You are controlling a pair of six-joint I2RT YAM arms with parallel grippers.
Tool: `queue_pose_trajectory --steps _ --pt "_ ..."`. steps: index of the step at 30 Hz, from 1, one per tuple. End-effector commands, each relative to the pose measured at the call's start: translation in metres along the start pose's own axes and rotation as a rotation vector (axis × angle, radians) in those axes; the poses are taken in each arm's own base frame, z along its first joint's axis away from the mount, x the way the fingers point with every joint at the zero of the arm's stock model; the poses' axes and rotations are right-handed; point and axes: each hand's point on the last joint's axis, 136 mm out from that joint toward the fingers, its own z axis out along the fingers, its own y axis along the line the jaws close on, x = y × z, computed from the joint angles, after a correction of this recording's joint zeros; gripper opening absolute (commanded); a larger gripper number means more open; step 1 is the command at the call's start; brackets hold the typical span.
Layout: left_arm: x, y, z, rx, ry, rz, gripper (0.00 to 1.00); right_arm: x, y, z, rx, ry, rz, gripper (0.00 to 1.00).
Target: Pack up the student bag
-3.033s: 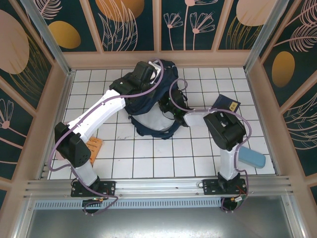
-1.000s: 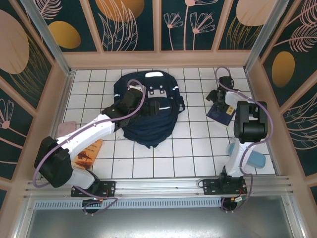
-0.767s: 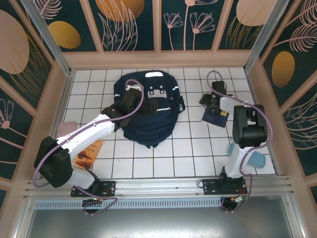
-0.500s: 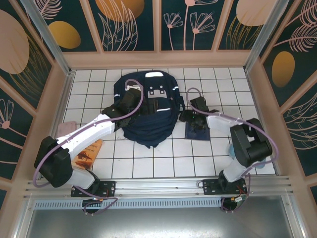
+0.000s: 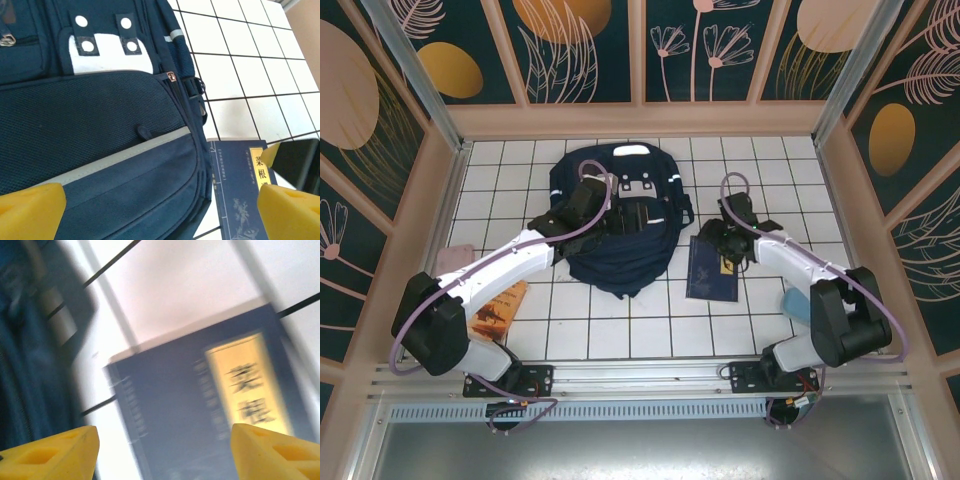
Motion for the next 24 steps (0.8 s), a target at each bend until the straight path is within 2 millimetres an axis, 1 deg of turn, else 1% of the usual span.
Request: queue_pose_trajectory --steps 1,3,7,11,15,18,19,22,24 --pt "0.001 -0.019 0.001 0.080 0.015 -0.032 0.98 0.000 -0.050 0.000 0.134 0.014 -0.023 0.70" --pt "0.005 -0.028 0.004 0.105 0.034 -0.052 0.96 0.003 -0.063 0.003 0.157 0.028 -0.030 0.68" --pt "0.020 -0.053 0.015 0.152 0.101 -0.071 0.91 0.016 -0.074 0.013 0.184 0.063 -0.043 0.62" --pt "0.039 -0.081 0.028 0.190 0.150 -0.073 0.87 0.028 -0.077 0.021 0.175 0.102 -0.052 0.51" --pt "0.059 -0.104 0.039 0.250 0.195 -0.108 0.79 0.034 -0.075 0.023 0.166 0.116 -0.067 0.44" --pt "0.075 -0.109 0.051 0.239 0.229 -0.124 0.73 0.037 -0.075 0.025 0.169 0.123 -0.075 0.39" --pt "0.085 -0.109 0.060 0.227 0.252 -0.124 0.72 0.041 -0.072 0.026 0.147 0.143 -0.075 0.36" --pt "0.111 -0.117 0.075 0.197 0.310 -0.116 0.68 0.046 -0.069 0.029 0.136 0.159 -0.093 0.34" --pt "0.130 -0.114 0.089 0.130 0.349 -0.087 0.67 0.049 -0.066 0.031 0.143 0.164 -0.119 0.33"
